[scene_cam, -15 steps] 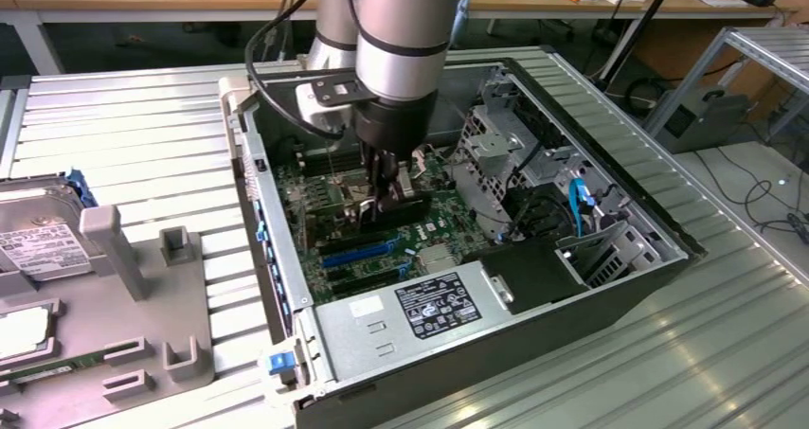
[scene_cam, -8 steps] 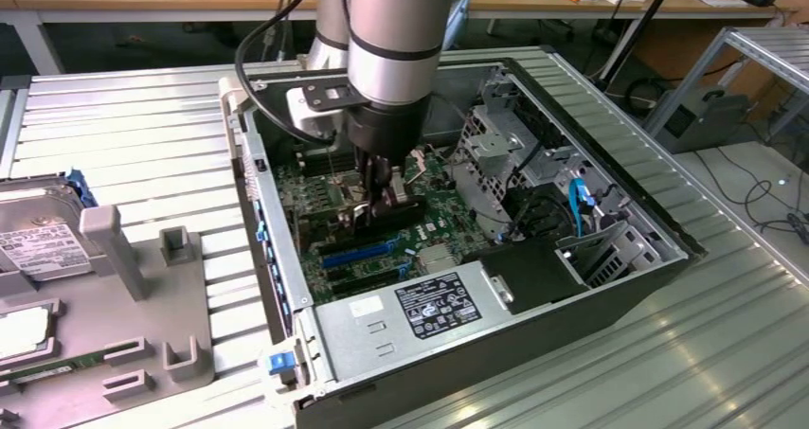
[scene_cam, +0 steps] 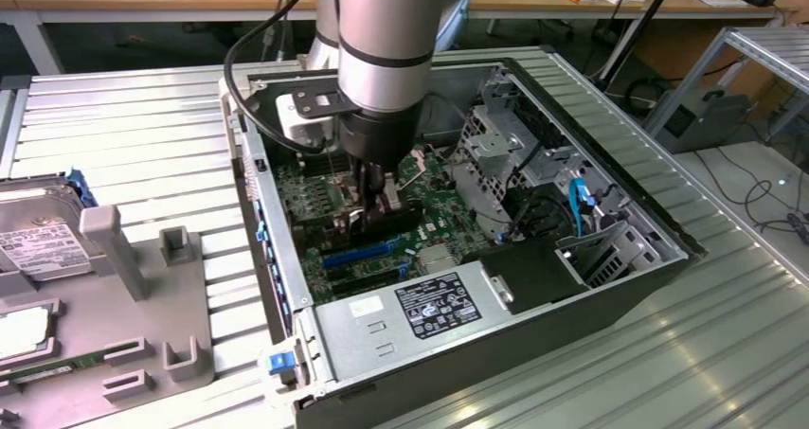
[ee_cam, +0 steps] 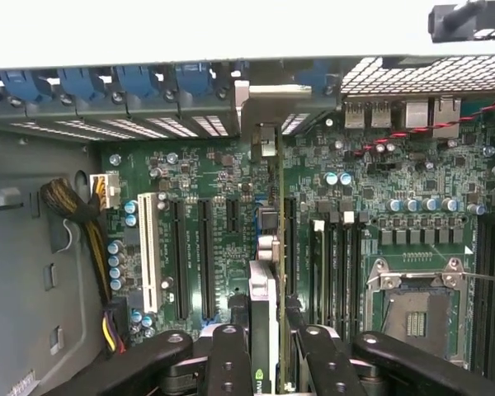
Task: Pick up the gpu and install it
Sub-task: 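Insert the gpu into the slot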
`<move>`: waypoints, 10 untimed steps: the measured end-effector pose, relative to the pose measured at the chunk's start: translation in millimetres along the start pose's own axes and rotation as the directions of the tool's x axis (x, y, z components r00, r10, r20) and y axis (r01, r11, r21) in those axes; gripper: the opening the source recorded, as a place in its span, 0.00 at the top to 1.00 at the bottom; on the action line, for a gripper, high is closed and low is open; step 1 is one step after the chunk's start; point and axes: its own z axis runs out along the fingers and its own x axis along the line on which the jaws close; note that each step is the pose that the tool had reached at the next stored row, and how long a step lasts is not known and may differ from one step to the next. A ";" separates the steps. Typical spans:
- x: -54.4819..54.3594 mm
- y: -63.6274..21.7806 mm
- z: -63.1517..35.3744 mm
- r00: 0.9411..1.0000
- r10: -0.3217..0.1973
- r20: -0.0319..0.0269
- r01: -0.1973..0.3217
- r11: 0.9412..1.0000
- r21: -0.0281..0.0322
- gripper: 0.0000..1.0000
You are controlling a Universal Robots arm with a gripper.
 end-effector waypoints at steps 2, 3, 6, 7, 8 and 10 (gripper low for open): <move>2.1 1.7 0.2 1.000 0.000 0.000 0.000 1.000 0.000 0.73; 2.5 2.0 0.2 1.000 0.000 0.000 0.000 1.000 0.000 0.73; 2.5 2.1 0.2 1.000 0.000 0.000 0.000 1.000 0.000 0.73; 2.6 2.1 0.2 1.000 0.000 0.000 0.000 1.000 0.000 0.73; 2.6 2.1 0.2 1.000 0.000 0.000 0.000 1.000 -0.001 0.73; 2.6 2.2 0.3 1.000 0.000 0.000 0.000 1.000 -0.011 0.73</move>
